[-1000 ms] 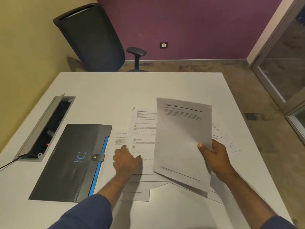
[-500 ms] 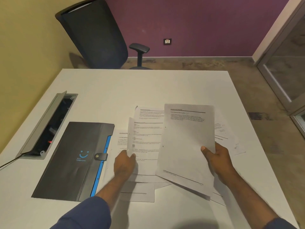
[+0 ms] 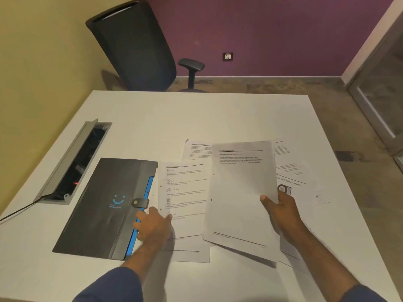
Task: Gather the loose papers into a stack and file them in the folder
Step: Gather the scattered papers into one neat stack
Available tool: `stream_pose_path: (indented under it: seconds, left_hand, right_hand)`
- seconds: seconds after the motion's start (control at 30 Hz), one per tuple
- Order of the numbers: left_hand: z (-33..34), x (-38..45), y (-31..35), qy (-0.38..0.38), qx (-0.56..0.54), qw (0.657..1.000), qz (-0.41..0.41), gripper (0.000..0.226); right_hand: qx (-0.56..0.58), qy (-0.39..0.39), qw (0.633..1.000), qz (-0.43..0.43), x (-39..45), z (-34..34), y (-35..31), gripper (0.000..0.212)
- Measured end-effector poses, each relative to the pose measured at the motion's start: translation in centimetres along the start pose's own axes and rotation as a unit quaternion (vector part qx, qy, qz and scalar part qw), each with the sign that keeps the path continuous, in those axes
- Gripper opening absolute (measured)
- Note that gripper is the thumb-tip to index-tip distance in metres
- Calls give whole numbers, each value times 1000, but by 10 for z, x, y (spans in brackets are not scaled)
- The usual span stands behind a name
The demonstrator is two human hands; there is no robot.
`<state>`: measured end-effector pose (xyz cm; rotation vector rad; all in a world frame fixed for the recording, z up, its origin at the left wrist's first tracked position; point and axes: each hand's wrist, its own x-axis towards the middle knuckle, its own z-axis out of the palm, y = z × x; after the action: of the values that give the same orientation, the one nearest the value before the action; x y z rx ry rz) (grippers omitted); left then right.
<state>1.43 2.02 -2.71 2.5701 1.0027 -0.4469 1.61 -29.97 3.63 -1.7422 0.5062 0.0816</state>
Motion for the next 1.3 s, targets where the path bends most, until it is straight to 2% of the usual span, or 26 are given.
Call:
stream_pose_path:
  seconds: [0.13,0.23,0.3,0.37,0.43,0.63,0.8,0.93,1.13,1.3]
  left_hand:
    - [-12,5,1,-20,-156,987,31,49]
    - [-20,6,2,-19,-261,965,28,65]
    - [-27,10,2,-39,-277,959,36,62]
    - [-33,16,0,-83,-271,957,57,39]
    - [-42,21,-1,-100,-270,954,81,27]
    - [-69,37,0,-65,-309,941,120,25]
    - [-84,43,-3,-136,-465,871,84,31]
    - [-82,19,5,-222,-453,854,124,28]
    - [-52,-21,19,-337,-336,865,160,30]
    - [-36,-41,26,-402,-408,809,133,36]
  right_hand:
    - [-11,-3,1000,8,-1,-3,3,16]
    - [-23,-2,1000,22,-1,-8,6,18]
    - [-38,4,999,33,2,-15,9,22]
    - [-42,16,998,46,5,-24,13,27]
    - [-42,27,997,56,7,-34,16,28]
    - [-43,41,995,74,9,-41,19,28]
    - [-1,27,995,93,1,-36,24,30]
    - [81,-18,990,111,-8,-30,19,24]
    - [137,-75,980,127,-20,-17,-2,24]
    - [172,-101,971,134,-31,-14,-10,22]
